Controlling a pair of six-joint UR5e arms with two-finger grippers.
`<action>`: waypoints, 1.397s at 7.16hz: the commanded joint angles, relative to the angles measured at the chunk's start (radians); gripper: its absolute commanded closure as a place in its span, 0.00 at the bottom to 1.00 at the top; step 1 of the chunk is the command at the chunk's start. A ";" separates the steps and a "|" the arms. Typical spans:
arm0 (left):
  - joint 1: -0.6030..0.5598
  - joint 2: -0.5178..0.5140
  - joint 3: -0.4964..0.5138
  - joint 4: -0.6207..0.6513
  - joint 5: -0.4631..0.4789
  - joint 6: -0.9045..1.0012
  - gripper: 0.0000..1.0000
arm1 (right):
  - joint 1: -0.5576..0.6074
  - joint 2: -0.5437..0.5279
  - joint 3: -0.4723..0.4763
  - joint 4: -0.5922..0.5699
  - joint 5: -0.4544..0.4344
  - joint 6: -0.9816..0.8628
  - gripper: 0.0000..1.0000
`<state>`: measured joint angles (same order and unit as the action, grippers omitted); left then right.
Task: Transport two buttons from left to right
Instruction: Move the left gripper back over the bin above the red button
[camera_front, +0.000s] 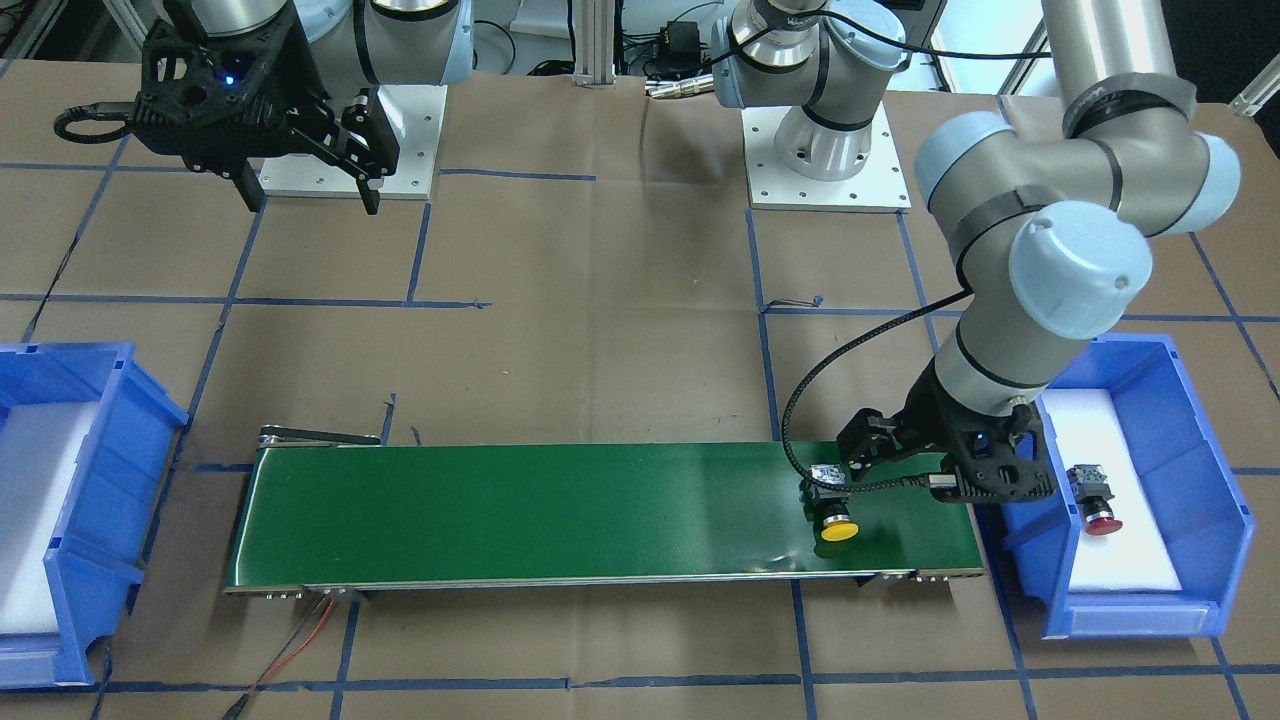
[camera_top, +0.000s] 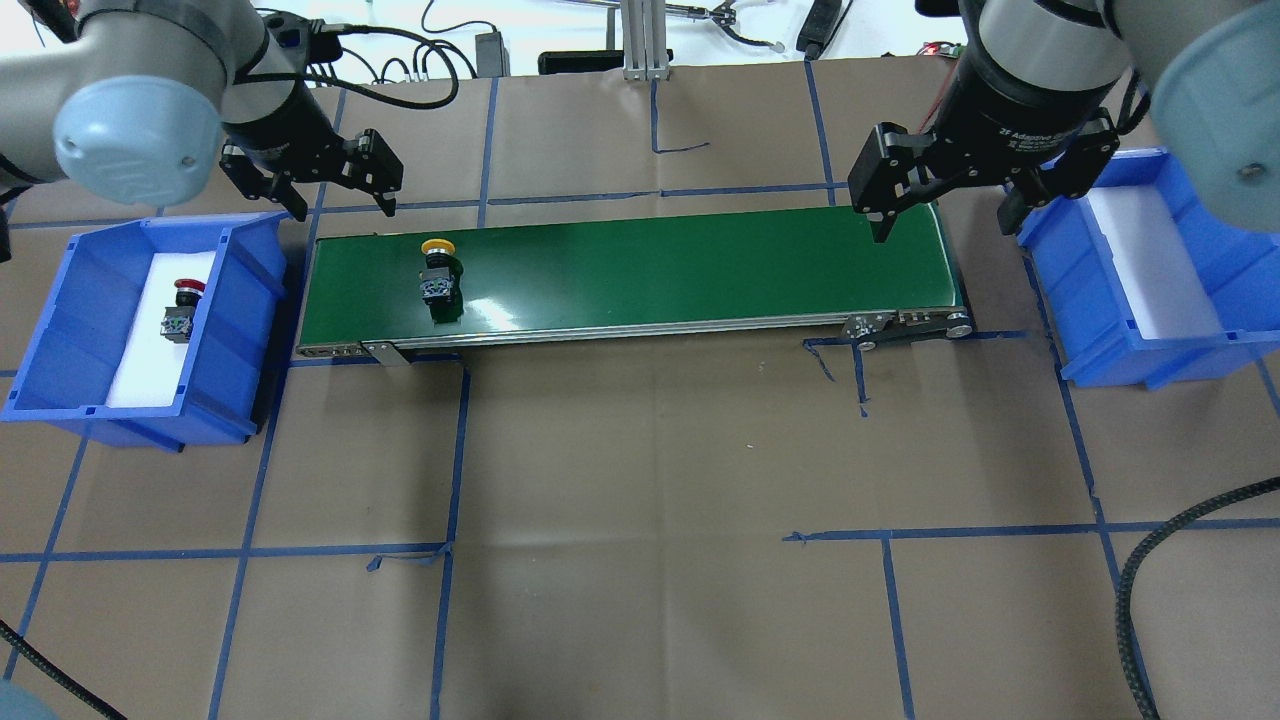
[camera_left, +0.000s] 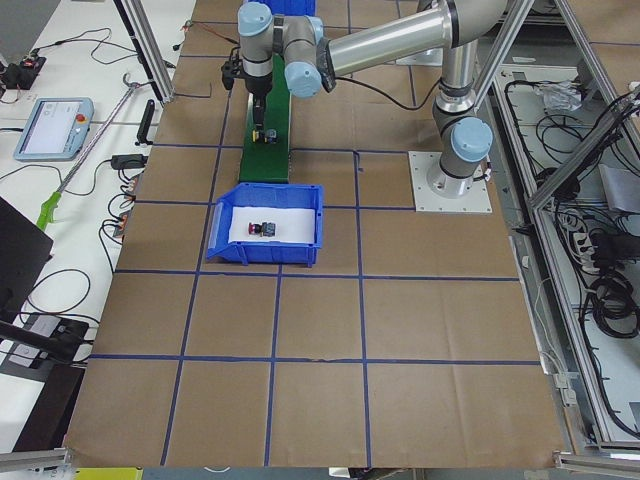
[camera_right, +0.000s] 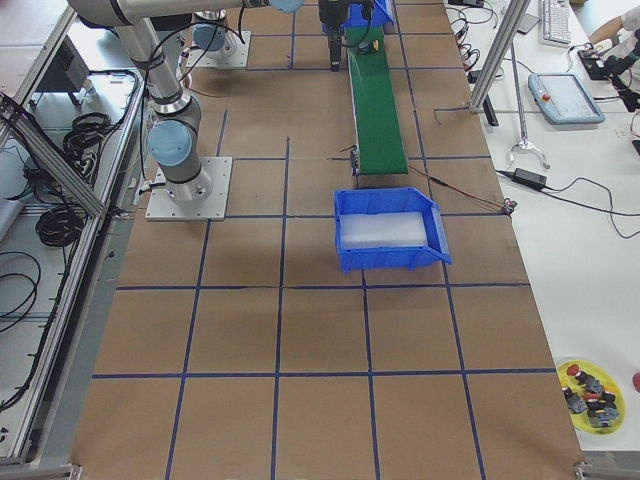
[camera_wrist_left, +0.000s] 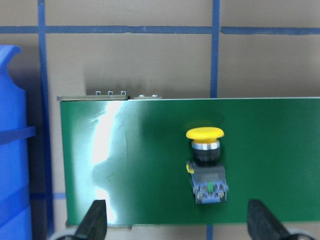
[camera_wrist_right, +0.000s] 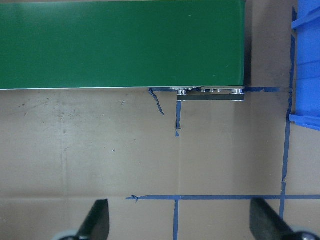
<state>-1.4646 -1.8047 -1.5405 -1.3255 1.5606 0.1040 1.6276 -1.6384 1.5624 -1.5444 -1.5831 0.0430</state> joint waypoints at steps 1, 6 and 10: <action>0.007 0.019 0.016 -0.066 0.007 0.028 0.01 | -0.002 0.000 0.004 -0.002 0.000 0.000 0.00; 0.277 0.012 -0.003 -0.047 0.006 0.325 0.01 | 0.000 0.000 0.005 -0.003 0.000 0.000 0.00; 0.428 -0.019 -0.004 -0.006 0.004 0.496 0.01 | 0.000 0.000 0.007 -0.005 0.000 0.000 0.00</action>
<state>-1.0571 -1.8092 -1.5436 -1.3606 1.5648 0.5784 1.6275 -1.6382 1.5687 -1.5498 -1.5831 0.0430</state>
